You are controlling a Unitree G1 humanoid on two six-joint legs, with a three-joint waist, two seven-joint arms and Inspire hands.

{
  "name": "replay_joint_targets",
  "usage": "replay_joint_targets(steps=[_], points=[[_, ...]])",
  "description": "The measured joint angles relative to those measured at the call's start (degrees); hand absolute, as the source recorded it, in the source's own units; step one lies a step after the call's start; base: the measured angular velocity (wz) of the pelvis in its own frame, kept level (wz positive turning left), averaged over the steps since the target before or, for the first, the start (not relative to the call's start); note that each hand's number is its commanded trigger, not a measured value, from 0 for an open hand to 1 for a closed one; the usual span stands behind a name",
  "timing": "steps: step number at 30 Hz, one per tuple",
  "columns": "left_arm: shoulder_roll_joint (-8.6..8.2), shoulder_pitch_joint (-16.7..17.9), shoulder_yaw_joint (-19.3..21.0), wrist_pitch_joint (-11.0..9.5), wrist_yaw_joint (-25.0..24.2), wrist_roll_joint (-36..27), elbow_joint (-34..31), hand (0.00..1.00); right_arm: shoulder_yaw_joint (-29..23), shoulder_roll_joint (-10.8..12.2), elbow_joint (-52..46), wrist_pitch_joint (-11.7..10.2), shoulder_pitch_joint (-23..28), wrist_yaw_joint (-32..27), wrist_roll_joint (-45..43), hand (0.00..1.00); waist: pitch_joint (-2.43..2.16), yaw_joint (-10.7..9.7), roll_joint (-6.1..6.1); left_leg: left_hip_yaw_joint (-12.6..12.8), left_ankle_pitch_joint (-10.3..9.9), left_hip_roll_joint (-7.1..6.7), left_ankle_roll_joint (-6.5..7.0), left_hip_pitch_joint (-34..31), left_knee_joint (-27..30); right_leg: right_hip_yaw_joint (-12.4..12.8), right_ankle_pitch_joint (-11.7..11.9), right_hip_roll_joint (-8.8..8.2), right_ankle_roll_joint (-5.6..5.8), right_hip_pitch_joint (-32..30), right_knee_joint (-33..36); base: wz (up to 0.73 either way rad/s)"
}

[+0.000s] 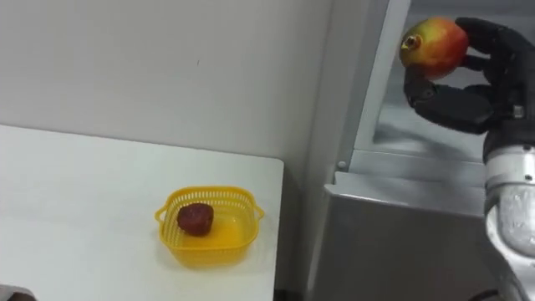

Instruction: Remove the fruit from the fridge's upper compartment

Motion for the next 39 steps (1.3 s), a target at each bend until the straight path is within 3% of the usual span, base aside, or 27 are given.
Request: replay_joint_targets(steps=[2,5,8,13,21,24,30,33,39], points=[[0.04,0.13,-0.01,-0.26,0.84,-0.28,0.07,0.00,0.03,0.02,-2.78,-0.03,1.26,-1.59,0.00,1.00,-0.09,0.13,0.16,0.80,0.13,0.17,-0.19,0.07,0.00,1.05,-0.04,0.24,-0.10,-0.25,0.08,-0.13],[-0.03,-0.13,-0.48,-1.14,1.10,-0.47,1.41,0.00,-0.21,0.02,-8.08,-0.52,3.14,-4.09,-0.93,1.00,0.16,-0.50,-0.30,1.03,0.17,0.11,-0.25,-0.09,0.45,1.11,-0.18,0.29,-0.33,-0.14,-0.18,-0.05],[-0.10,-0.51,-0.73,-1.60,1.10,-0.54,2.43,0.00,-0.48,0.09,-13.00,-2.68,4.53,-5.44,-1.60,1.00,0.55,-1.46,-1.13,1.04,0.17,0.16,-0.27,-0.08,0.48,1.34,-0.25,0.35,-0.42,-0.26,-0.31,-0.02],[-0.12,-0.53,-0.74,-2.64,1.09,-0.57,2.59,0.00,-0.61,0.22,-18.17,-5.29,5.19,-5.90,-4.51,1.00,0.42,-1.65,-1.47,1.29,0.15,0.08,-0.23,0.16,0.28,2.63,-0.26,0.43,-0.33,-0.09,-0.29,-0.08],[-0.18,-0.88,-3.24,-3.33,0.71,-0.48,5.10,0.00,0.80,3.67,-24.68,-8.99,9.16,-5.25,-23.56,1.00,0.42,-1.52,-0.82,1.72,0.14,0.10,-0.24,0.19,-0.19,2.70,-0.28,0.60,-0.30,-0.49,-0.35,0.00],[-0.18,-1.32,-4.15,-3.34,0.90,-0.55,5.71,0.00,3.66,3.93,-24.68,-9.51,11.36,-5.08,-27.69,1.00,0.21,-1.07,-0.40,2.27,0.15,0.18,-0.24,0.66,-0.47,3.11,-0.27,0.71,-0.32,-0.36,-0.24,-0.08],[-0.11,-4.60,-6.75,-3.51,-0.09,-0.56,6.27,0.00,10.72,5.17,-24.16,-9.43,12.73,-1.38,-32.92,1.00,0.26,0.39,-0.35,2.82,0.16,0.23,-0.27,0.61,-0.44,3.59,-0.16,0.87,-0.51,-0.70,-0.15,-0.05],[-0.10,-6.53,-7.14,-4.61,-0.73,-0.64,8.33,0.00,12.42,5.14,-24.17,-9.53,12.54,1.11,-33.48,1.00,0.41,1.73,-0.68,2.68,0.17,0.21,-0.27,1.19,-0.57,3.69,-0.16,0.90,-0.50,-0.26,-0.15,0.00],[-0.08,-6.74,-8.11,-4.74,-1.41,-1.96,9.69,0.00,14.39,5.17,-24.00,-9.69,11.66,5.91,-34.66,1.00,0.79,3.27,-2.18,2.68,0.17,0.23,-0.27,1.26,-0.85,3.51,-0.16,0.88,-0.50,-0.13,-0.24,0.00]])
